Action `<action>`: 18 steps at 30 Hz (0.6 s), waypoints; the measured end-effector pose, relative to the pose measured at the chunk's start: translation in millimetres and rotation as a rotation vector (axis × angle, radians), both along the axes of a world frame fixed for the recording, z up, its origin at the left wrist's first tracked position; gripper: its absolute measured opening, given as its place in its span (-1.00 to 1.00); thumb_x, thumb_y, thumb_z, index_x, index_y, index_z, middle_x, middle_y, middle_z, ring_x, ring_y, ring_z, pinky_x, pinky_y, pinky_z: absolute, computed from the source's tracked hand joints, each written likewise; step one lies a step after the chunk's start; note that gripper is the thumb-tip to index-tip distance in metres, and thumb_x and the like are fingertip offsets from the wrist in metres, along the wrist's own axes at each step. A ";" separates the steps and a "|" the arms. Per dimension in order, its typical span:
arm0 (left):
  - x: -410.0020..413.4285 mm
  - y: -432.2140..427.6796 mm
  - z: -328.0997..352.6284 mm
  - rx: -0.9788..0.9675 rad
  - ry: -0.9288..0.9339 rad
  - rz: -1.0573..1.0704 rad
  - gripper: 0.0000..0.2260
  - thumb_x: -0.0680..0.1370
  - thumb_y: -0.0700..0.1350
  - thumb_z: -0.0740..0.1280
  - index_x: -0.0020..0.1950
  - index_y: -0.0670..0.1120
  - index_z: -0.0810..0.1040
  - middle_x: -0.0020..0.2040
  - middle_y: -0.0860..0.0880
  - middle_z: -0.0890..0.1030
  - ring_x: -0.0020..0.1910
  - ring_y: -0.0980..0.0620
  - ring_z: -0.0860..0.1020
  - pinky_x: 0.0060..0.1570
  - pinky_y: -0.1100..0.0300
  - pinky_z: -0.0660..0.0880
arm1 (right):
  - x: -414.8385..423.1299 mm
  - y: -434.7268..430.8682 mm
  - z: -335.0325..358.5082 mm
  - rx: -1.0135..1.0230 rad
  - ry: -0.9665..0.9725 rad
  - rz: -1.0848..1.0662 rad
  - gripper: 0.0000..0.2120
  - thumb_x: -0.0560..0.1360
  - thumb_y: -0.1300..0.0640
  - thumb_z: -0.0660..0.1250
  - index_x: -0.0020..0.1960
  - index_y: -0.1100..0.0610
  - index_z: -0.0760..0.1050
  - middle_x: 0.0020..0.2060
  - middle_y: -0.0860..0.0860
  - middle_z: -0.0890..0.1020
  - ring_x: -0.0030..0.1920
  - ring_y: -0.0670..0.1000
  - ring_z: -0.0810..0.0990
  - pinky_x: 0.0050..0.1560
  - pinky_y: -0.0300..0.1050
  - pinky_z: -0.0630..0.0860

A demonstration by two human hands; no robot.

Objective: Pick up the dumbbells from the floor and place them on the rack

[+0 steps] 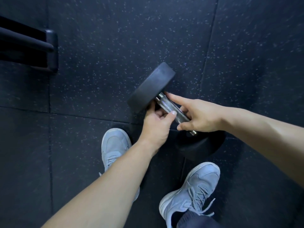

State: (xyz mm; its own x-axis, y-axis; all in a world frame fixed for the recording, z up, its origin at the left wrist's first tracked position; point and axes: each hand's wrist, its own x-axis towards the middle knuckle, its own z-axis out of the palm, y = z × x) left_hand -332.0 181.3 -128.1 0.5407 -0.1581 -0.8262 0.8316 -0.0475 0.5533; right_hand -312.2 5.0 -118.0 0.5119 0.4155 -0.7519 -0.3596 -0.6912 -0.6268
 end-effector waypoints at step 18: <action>-4.7 2.0 176.0 -0.002 -0.132 -0.331 -0.44 0.43 -0.28 0.47 0.43 -0.14 0.45 0.19 -0.12 0.69 0.22 -0.09 0.67 0.26 -0.01 0.61 | -83.0 18.6 189.9 0.153 -0.042 -0.671 0.05 0.41 0.19 0.56 0.41 -0.67 0.00 -0.14 -0.17 0.70 -0.26 -0.13 0.70 0.00 0.05 0.70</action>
